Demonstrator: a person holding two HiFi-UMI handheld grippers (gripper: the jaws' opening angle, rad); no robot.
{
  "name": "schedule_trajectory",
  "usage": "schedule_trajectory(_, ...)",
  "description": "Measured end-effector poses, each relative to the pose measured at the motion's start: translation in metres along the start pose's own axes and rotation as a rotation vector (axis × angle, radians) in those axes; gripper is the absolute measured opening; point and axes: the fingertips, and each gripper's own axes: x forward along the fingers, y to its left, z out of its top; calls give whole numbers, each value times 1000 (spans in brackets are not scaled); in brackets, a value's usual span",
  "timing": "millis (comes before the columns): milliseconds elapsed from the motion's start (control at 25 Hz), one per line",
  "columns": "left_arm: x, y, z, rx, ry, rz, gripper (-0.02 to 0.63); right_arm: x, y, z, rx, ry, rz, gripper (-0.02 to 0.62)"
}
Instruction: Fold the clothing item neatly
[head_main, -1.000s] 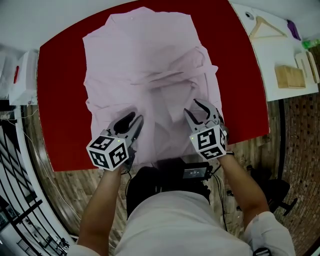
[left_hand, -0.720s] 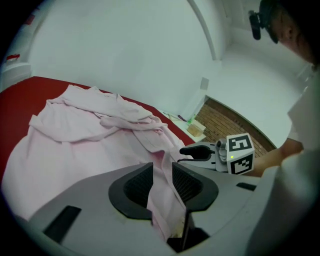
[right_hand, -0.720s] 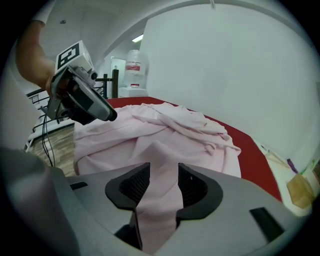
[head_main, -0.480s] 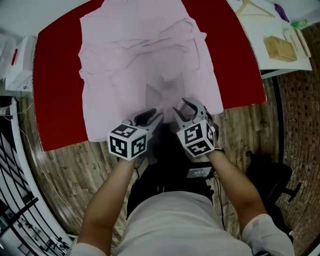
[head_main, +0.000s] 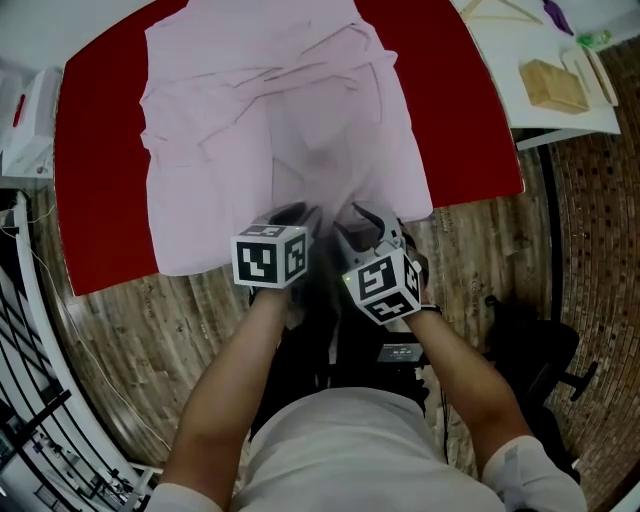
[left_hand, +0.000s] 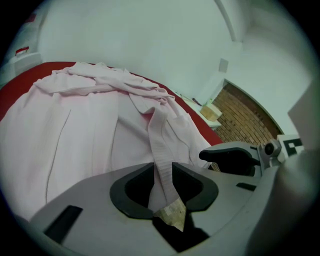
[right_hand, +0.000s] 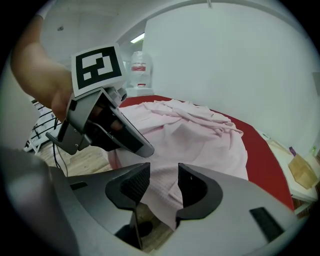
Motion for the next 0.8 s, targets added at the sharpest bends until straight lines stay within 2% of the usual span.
schedule_trajectory(120,3,-1,-1,-4,24,1,103,1,-2,-2,-6,-5,6,179)
schedule_trajectory(200,6,-4,-5,8,49,-18,38,1,-2,-2,-8,-8,8,179)
schedule_trajectory(280,6,-6,-7,-7,50,-48,20,0,-2,-1,-8,-13,9,179)
schedule_trajectory(520,-19,-6,-7,-132,-42,-136,17,-5,-3,-4,-17,-16,9,179)
schedule_trajectory(680,-32,-7,-7,-167,-99,-150,17,-5,-1,-14,-48,10,14,179)
schedule_trajectory(800,-37,-11,-13,-172,-112,-164,17,-4,-1,-25,-56,42,13,179)
